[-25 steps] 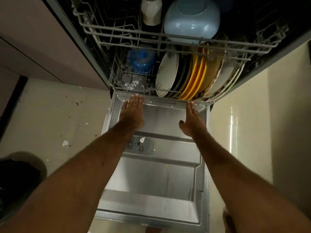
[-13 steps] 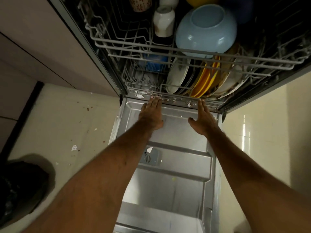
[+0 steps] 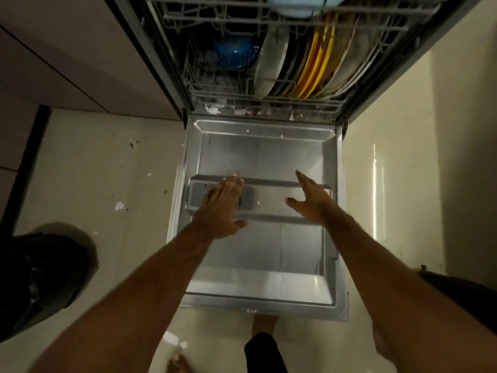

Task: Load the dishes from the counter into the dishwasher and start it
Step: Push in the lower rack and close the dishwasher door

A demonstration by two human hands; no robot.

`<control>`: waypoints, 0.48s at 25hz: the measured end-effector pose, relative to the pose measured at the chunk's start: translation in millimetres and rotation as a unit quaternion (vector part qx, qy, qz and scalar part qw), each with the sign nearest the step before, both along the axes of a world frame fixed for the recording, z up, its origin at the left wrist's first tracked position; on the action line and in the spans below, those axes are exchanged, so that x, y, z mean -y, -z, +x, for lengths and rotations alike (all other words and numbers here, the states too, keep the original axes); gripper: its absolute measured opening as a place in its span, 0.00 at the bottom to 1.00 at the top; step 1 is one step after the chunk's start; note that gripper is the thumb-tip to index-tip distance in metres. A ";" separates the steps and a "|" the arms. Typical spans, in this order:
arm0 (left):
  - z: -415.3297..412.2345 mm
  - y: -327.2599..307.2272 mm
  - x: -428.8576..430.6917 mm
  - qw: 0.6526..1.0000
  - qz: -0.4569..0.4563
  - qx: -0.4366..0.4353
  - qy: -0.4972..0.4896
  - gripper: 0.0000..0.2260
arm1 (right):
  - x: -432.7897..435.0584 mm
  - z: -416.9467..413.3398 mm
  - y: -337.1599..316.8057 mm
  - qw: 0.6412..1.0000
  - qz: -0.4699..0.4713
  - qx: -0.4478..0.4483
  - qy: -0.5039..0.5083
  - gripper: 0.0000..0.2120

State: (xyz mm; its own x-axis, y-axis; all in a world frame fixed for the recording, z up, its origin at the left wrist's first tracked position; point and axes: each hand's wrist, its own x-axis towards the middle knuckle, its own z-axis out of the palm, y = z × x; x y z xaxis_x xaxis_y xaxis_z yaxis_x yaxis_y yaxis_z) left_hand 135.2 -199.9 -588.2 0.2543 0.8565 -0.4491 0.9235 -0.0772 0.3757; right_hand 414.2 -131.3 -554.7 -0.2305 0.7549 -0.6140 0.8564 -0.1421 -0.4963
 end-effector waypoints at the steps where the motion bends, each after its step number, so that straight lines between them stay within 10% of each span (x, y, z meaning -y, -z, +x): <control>1: -3.9 6.8 24.3 1.000 -0.017 -0.008 0.019 0.54 | 26.1 -3.6 8.3 1.000 -0.020 0.010 -0.013 0.44; 12: -1.8 81.9 231.8 0.957 -0.127 -0.167 0.200 0.64 | 263.8 -66.3 97.8 0.982 -0.087 0.078 -0.148 0.50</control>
State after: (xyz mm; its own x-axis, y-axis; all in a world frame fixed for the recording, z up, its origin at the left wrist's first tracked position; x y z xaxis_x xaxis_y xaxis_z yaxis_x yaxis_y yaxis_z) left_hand 133.4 -431.7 -670.2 0.3443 0.5732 -0.7436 0.9115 -0.3940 0.1183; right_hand 347.9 -395.1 -652.6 -0.3163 0.5493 -0.7735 0.9368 0.0526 -0.3458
